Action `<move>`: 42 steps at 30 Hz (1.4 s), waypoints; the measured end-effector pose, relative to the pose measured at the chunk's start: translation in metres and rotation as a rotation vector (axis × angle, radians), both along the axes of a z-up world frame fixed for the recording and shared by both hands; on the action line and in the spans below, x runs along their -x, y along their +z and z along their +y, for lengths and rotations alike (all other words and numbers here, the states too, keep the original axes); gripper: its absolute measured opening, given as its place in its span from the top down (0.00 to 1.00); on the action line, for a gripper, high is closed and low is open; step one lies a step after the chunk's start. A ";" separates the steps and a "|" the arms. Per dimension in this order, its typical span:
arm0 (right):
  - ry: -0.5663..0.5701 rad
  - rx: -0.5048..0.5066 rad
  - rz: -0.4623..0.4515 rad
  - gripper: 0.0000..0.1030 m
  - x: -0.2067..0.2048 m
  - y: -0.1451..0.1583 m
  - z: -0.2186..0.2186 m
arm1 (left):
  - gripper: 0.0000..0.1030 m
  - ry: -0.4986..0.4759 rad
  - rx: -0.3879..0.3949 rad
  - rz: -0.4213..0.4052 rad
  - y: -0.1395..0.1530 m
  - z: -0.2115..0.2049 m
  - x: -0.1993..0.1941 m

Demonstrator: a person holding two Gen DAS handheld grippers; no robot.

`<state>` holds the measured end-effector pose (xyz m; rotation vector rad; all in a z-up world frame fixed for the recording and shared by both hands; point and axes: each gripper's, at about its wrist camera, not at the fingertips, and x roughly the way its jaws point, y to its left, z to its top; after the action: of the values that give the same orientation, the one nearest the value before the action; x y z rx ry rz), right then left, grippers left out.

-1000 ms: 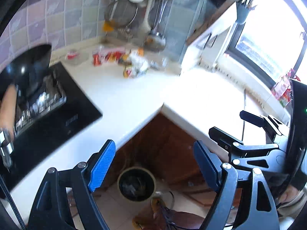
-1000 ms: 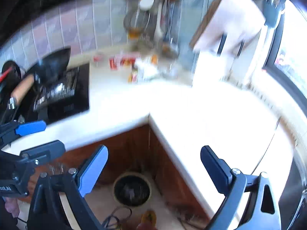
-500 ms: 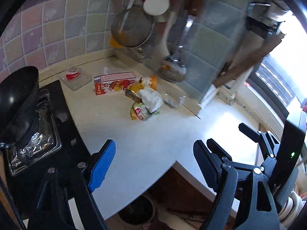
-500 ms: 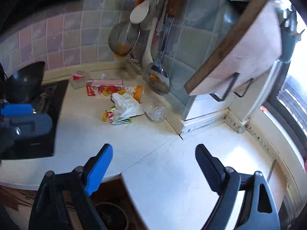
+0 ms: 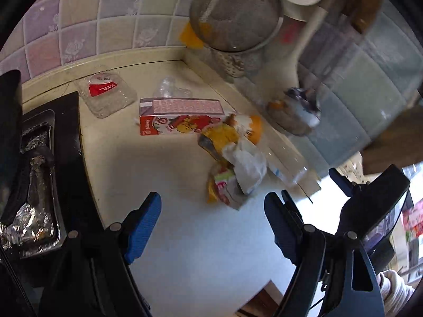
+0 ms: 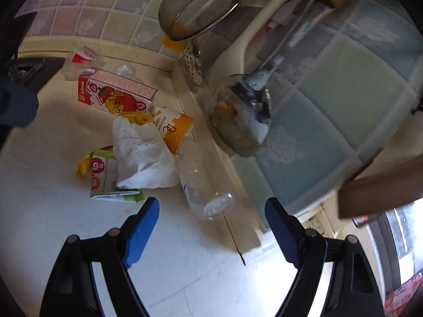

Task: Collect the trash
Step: 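Grasp the clear plastic bottle with the right gripper while the left grasps the white tissue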

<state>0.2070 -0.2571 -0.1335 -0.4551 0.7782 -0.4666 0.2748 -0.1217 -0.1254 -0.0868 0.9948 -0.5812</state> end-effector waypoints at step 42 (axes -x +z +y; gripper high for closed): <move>-0.032 -0.377 0.094 0.45 0.037 -0.025 -0.040 | 0.68 -0.155 0.173 0.264 -0.074 -0.091 -0.071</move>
<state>0.1695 -0.2976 -0.1584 -0.1135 0.9424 -0.3195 0.3462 -0.2132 -0.1994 -0.2466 1.2130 -0.8124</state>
